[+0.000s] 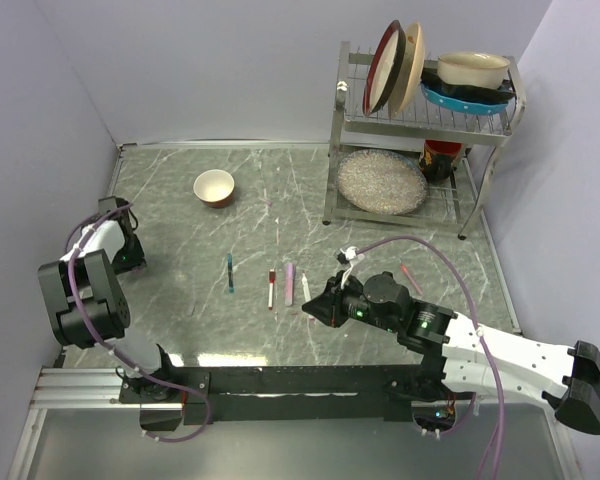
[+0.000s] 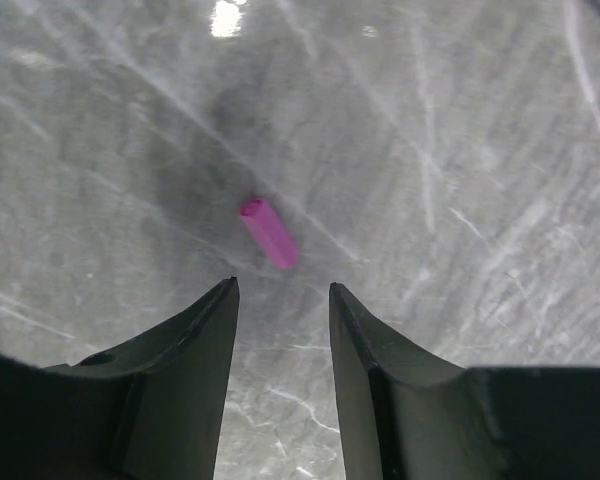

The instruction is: Insert the pens into the pen caps

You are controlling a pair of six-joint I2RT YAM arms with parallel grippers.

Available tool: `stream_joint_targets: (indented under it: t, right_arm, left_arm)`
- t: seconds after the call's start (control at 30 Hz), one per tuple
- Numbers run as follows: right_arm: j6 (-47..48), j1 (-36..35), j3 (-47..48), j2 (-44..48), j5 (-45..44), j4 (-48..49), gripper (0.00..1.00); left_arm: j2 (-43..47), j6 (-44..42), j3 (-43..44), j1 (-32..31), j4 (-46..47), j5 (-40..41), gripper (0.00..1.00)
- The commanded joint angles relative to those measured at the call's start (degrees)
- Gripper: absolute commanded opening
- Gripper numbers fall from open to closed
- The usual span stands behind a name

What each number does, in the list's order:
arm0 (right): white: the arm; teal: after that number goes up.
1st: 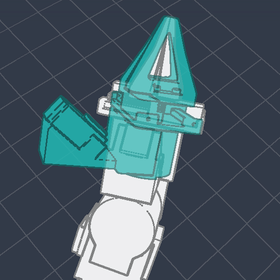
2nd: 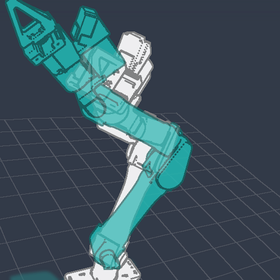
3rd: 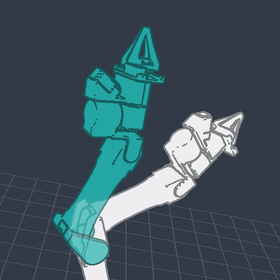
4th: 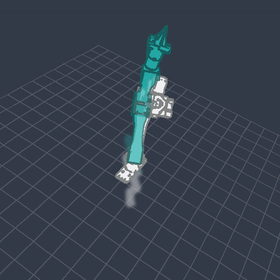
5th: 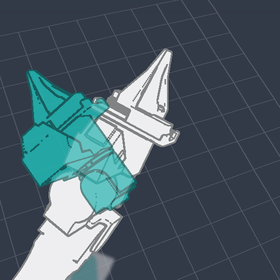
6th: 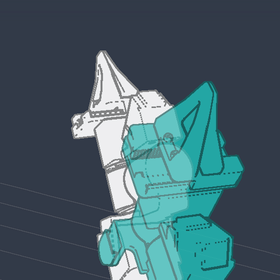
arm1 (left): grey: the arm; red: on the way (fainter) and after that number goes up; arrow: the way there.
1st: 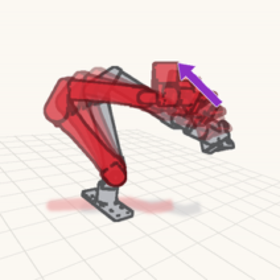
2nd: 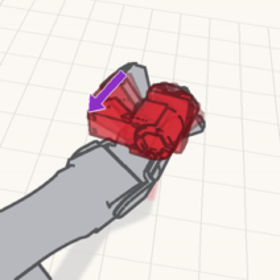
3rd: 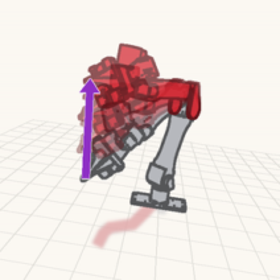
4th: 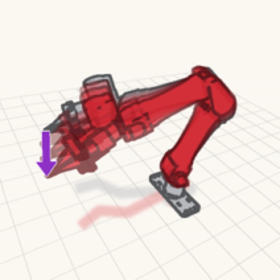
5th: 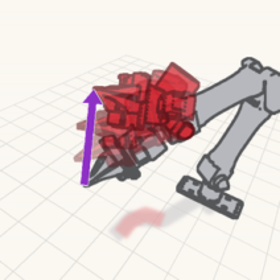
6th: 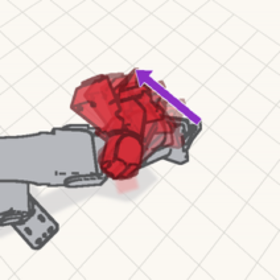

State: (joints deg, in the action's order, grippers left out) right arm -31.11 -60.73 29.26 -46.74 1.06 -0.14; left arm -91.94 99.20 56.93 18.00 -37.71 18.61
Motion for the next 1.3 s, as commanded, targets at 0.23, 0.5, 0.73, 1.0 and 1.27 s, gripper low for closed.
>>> stream_joint_targets:
  t: [0.23,0.5,0.73,1.0,1.27]
  right_arm:
    - [1.1,0.9,2.2,-0.1,-1.0,1.9,0.0]
    - [1.0,1.0,2.4,-0.1,-2.2,1.2,0.0]
    - [0.7,1.1,2.4,-0.8,-2.3,1.1,0.0]
    - [0.4,1.0,2.6,-0.5,-2.2,1.0,0.0]
    - [0.4,1.1,2.6,-0.6,-2.0,0.9,0.0]
  left_arm:
    - [-3.3,5.3,0.4,0.0,-2.5,2.3,0.44]
    - [-6.8,7.8,4.2,-0.1,-7.6,4.5,0.38]
    - [-7.4,7.2,4.9,-0.1,-7.6,5.3,0.37]
    - [-8.2,6.5,5.7,0.6,-7.5,5.7,0.37]
    - [-8.0,5.4,4.7,0.8,-7.6,4.7,0.06]
